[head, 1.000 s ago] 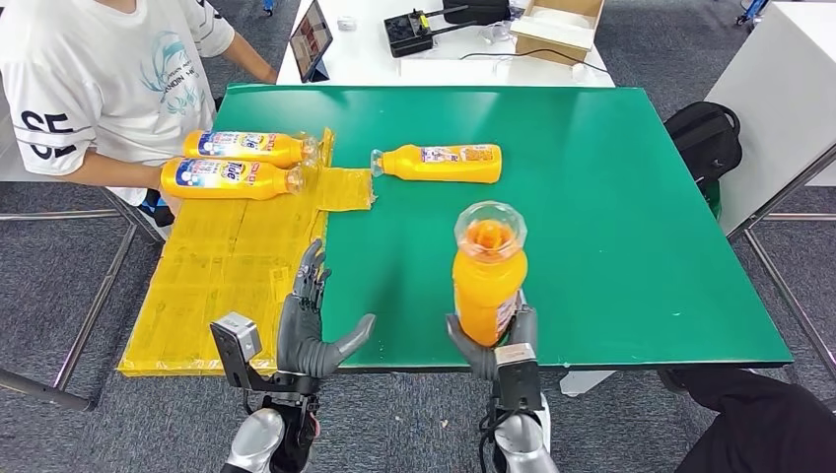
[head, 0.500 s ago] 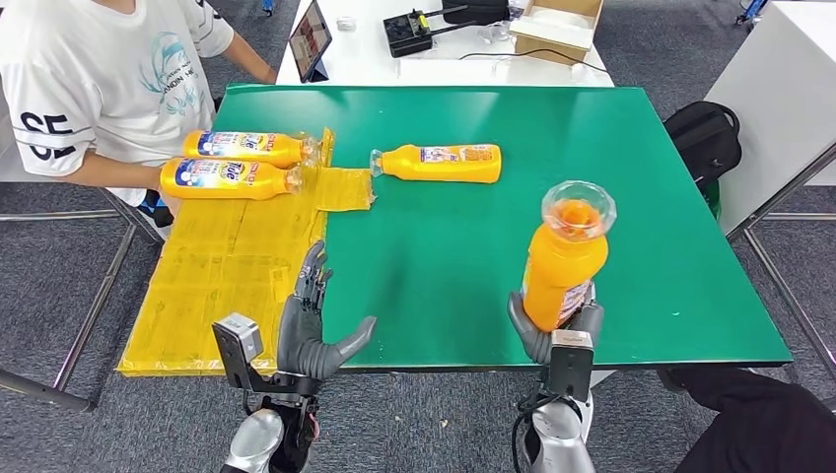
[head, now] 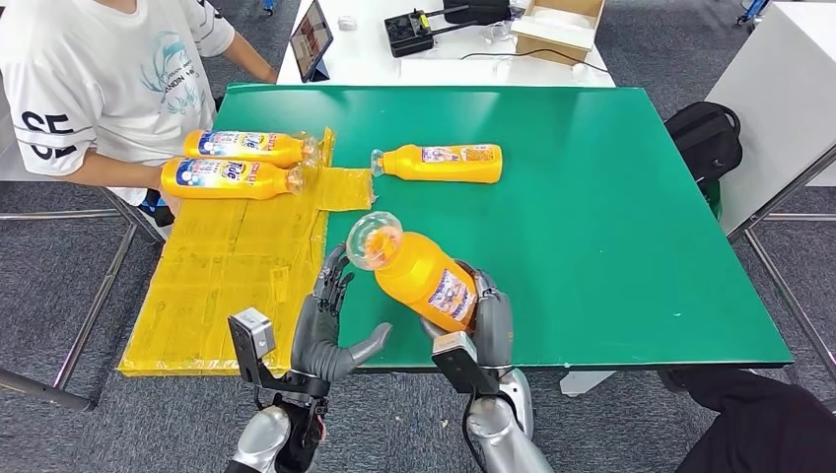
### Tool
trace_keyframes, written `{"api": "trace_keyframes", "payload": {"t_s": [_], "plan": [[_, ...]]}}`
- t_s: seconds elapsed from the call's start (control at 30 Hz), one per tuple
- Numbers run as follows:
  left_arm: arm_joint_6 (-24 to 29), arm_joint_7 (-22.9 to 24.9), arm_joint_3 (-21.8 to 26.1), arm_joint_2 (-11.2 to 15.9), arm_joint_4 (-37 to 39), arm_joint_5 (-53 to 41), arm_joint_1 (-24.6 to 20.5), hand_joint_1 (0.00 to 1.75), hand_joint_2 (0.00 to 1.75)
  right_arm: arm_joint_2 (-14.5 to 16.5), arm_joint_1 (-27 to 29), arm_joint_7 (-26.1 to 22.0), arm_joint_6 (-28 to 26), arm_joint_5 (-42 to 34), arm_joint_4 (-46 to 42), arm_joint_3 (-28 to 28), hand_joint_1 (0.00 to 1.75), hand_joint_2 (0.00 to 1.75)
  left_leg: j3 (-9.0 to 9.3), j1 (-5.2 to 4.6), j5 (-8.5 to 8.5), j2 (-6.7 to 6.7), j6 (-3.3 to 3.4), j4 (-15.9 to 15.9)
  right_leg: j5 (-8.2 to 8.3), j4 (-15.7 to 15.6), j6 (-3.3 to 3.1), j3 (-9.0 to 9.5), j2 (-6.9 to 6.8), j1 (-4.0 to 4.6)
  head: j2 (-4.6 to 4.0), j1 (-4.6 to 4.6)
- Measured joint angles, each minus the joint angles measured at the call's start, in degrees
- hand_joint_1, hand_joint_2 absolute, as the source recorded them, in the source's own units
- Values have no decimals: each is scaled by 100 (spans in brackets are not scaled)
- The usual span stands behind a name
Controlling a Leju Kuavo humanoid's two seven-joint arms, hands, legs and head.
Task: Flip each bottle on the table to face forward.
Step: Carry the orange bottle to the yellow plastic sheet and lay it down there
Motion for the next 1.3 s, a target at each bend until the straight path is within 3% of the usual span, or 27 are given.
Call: {"api": "trace_keyframes", "payload": {"t_s": [0.5, 1.0, 1.3], "plan": [[-147, 19, -82, 0, 48, 92, -17, 0, 175, 35, -280, 70, 182, -344, 631, 153, 175, 175, -1, 0, 0, 2, 0, 0, 0, 0, 0, -2, 0, 1, 0, 0], [-276, 43, -132, 0, 113, 201, -80, 0, 175, 130, -435, 257, 438, 89, 1149, 529, 175, 175, -2, 1, 0, 2, 0, 0, 0, 0, 0, -4, 1, 1, 0, 1], [-289, 54, -110, 0, 228, 255, -134, 0, 175, 335, -515, 291, 549, 374, 1628, 947, 175, 175, -2, 2, 0, 3, -1, 0, 0, 1, -1, -7, 1, 2, 0, -1]]}}
